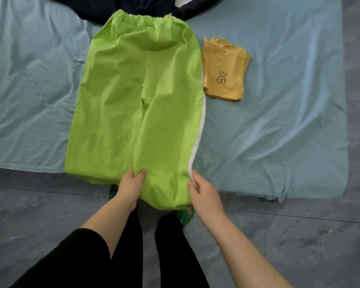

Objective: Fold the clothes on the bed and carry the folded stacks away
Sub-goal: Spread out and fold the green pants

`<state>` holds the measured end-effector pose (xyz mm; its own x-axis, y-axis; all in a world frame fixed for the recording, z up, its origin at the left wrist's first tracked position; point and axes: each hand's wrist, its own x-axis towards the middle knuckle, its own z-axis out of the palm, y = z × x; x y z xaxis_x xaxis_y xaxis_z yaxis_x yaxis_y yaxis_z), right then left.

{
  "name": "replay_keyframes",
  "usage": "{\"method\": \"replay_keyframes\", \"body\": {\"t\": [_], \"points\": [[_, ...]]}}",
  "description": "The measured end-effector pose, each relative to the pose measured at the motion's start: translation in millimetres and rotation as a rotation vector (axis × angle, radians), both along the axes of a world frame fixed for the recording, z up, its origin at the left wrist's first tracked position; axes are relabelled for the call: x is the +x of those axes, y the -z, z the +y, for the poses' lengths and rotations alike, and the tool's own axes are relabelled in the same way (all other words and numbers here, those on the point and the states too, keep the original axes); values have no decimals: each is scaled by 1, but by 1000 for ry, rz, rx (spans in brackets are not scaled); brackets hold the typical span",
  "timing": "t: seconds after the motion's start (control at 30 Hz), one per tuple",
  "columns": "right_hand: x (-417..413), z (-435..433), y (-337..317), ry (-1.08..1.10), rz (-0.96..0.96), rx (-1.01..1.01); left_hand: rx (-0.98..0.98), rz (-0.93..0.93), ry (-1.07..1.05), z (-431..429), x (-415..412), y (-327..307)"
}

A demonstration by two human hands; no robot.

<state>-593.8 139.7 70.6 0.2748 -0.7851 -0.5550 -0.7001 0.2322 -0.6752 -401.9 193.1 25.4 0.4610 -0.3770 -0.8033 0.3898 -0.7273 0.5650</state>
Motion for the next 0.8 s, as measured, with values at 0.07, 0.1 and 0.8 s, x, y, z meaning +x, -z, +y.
{"method": "replay_keyframes", "body": {"t": [0.07,0.1,0.8], "points": [[15,1,-21,-42,-12,-56,-7,-7,1,1,3,-6],[19,0,-32,-55,-32,-85,-16,-12,-1,1,4,-9],[-14,-17,66,-507,443,-317,88,-908,1078,-17,-21,39]]}}
